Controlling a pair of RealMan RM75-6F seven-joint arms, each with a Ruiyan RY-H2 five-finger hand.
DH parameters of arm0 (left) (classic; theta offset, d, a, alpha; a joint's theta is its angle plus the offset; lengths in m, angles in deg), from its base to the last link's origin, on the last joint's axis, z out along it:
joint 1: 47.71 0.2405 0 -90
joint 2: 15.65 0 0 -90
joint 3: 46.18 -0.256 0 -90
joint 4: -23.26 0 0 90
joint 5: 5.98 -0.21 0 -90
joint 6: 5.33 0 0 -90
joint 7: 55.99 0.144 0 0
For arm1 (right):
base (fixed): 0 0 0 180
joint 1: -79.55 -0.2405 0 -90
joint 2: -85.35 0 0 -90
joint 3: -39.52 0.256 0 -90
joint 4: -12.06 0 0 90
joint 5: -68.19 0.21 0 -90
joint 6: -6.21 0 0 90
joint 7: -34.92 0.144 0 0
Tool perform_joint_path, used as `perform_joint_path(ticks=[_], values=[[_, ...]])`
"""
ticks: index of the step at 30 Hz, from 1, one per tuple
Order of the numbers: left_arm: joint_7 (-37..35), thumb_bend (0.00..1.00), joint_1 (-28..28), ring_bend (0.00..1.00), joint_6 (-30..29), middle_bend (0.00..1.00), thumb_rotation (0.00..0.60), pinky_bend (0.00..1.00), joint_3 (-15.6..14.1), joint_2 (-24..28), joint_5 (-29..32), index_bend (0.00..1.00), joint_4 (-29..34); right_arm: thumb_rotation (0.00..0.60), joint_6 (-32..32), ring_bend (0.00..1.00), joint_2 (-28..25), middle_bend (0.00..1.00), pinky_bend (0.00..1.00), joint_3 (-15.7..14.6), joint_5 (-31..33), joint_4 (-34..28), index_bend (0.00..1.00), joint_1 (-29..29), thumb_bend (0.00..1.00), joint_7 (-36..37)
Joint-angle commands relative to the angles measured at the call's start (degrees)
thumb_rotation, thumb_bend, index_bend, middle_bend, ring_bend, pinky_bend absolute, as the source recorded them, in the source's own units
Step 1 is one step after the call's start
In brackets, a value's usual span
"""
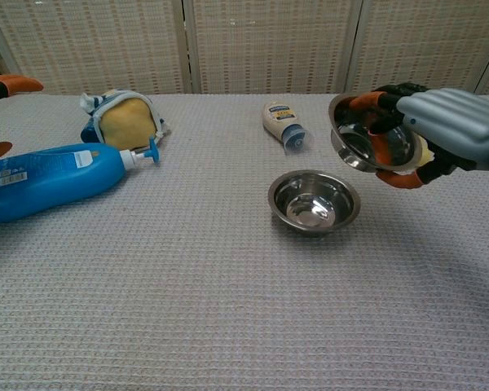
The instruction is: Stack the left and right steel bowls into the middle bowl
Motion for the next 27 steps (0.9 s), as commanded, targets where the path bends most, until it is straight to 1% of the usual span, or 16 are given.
perform_joint_path(ticks=[1,4,5,7,9,12,15,17,20,22,25,27], values=[[-0.1,0.44,1.0,0.00,-1.2,0.00,0.600,0.08,0.3,0.8,0.0,0.00,0.5,0.600,-5.3,0.00,3.0,0.11,0.00,1.0,1.0,0.5,0.70,-3.9,0.38,-1.8],[0.0,0.44,2.0,0.00,-2.4,0.00,0.600,0.08,0.6,2.0,0.4,0.00,1.5,0.600,-9.0,0.00,5.3,0.11,0.00,1.5,3.0,2.6,0.62,-6.1,0.38,-1.4],[0.1,0.44,2.3,0.00,-2.8,0.00,0.600,0.08,0.7,2.3,0.5,0.00,1.8,0.600,-9.9,0.00,5.9,0.11,0.00,1.5,3.3,3.3,0.54,-6.6,0.38,-1.0],[0.2,0.44,2.8,0.00,-3.3,0.00,0.600,0.08,1.0,3.0,0.9,0.00,2.4,0.600,-11.5,0.00,6.8,0.10,0.00,1.3,3.9,4.6,0.33,-7.5,0.37,0.5],[-0.1,0.44,3.3,0.00,-3.6,0.00,0.600,0.08,1.2,3.4,1.1,0.00,2.9,0.600,-12.6,0.00,6.5,0.07,0.00,0.9,4.4,4.4,0.18,-7.9,0.34,1.1],[-0.2,0.44,3.9,0.00,-4.1,0.00,0.600,0.08,1.4,4.2,1.2,0.00,3.7,0.600,-11.1,0.00,3.5,0.01,0.00,-0.1,4.3,0.9,0.02,-6.6,0.23,-0.2],[-0.3,0.44,4.4,0.00,-4.5,0.00,0.600,0.08,1.4,4.8,1.0,0.00,4.9,0.600,-7.4,0.00,-0.7,0.00,0.00,-1.3,4.5,-4.1,0.00,-3.6,0.17,-1.8],[-0.4,0.44,5.2,0.00,-5.3,0.00,0.600,0.08,1.0,5.5,0.7,0.00,6.4,0.600,-3.6,0.00,-4.7,0.00,0.00,-2.3,5.2,-8.1,0.00,-0.4,0.15,-3.4],[-0.8,0.44,6.8,0.00,-6.6,0.00,0.600,0.08,0.2,6.4,0.3,0.00,8.0,0.600,2.5,0.00,-10.2,0.00,0.00,-3.5,6.9,-12.8,0.00,4.9,0.15,-4.5],[-1.6,0.44,8.2,0.00,-7.3,0.00,0.600,0.08,-0.4,6.8,0.2,0.00,8.2,0.600,5.9,0.00,-13.5,0.00,0.00,-4.1,8.2,-14.6,0.00,8.2,0.15,-3.5],[-3.0,0.44,10.2,0.00,-9.2,0.00,0.600,0.08,-0.9,7.3,0.3,0.00,8.0,0.600,11.4,0.00,-15.7,0.00,0.00,-4.0,10.3,-14.1,0.00,12.5,0.15,-3.3],[-4.4,0.44,11.9,0.00,-11.3,0.00,0.600,0.08,-0.8,7.2,0.4,0.00,7.1,0.600,17.0,0.00,-15.3,0.00,0.00,-3.2,12.7,-12.0,0.00,16.0,0.14,-5.6]])
